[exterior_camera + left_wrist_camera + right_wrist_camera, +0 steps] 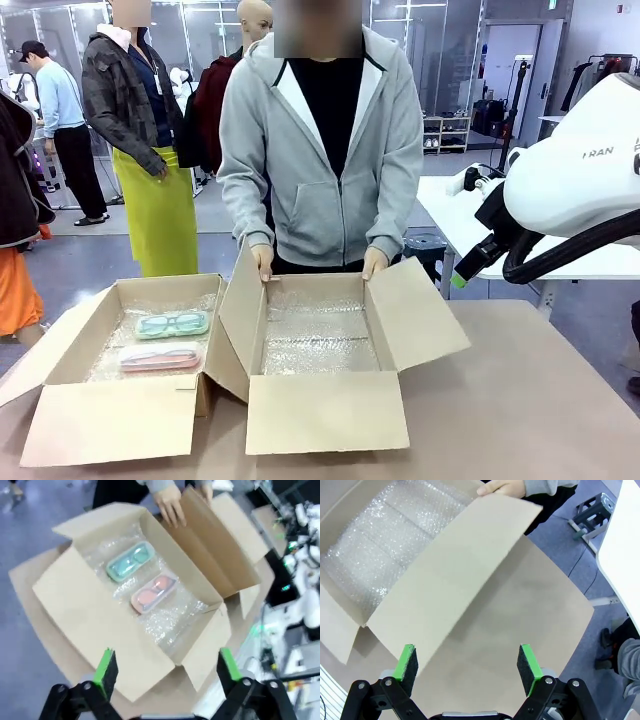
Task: Pack the glasses set securely to prepare it for shipping.
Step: Position the Package Box on the left side of the table.
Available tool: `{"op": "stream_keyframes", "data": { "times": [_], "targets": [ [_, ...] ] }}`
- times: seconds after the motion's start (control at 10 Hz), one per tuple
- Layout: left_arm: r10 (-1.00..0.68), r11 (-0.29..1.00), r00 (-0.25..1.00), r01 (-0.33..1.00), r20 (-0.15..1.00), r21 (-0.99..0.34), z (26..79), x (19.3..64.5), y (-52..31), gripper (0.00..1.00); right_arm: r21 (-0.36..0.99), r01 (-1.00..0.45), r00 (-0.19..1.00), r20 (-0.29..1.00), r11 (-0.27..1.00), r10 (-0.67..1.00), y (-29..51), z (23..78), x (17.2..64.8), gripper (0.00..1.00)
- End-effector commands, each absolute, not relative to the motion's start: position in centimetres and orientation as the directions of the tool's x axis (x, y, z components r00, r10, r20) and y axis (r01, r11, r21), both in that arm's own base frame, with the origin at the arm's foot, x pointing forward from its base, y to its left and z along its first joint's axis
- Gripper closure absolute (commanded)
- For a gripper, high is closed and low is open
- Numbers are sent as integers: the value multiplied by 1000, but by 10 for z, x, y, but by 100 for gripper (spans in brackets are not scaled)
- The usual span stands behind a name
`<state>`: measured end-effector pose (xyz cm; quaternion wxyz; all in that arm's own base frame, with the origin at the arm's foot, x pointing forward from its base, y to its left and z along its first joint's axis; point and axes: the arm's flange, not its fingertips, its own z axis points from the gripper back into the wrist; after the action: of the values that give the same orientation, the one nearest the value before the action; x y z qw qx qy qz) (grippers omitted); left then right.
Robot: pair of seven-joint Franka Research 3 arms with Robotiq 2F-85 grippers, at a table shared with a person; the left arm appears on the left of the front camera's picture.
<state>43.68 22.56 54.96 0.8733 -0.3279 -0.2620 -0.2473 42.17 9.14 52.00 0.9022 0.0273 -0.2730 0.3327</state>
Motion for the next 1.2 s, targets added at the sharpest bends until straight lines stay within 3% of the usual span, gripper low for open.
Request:
{"op": "stream_keyframes", "data": {
  "times": [0.0, 0.6, 0.8, 1.1],
  "targets": [
    [-353, 684, 644, 672, 679, -282, 549, 407, 164, 0, -132, -604, 640, 508, 786, 577, 94, 522, 422, 0],
    [-556, 524, 389, 850, 735, -53, 574, 333, 61, 0, -132, -604, 640, 508, 786, 577, 94, 522, 422, 0],
    [-614, 506, 348, 862, 708, 15, 557, 320, 46, 0, -132, -604, 640, 508, 786, 577, 94, 522, 422, 0],
    [-624, 487, 341, 873, 703, 9, 552, 319, 41, 0, -132, -604, 640, 508, 786, 577, 94, 522, 422, 0]
  ]
}}
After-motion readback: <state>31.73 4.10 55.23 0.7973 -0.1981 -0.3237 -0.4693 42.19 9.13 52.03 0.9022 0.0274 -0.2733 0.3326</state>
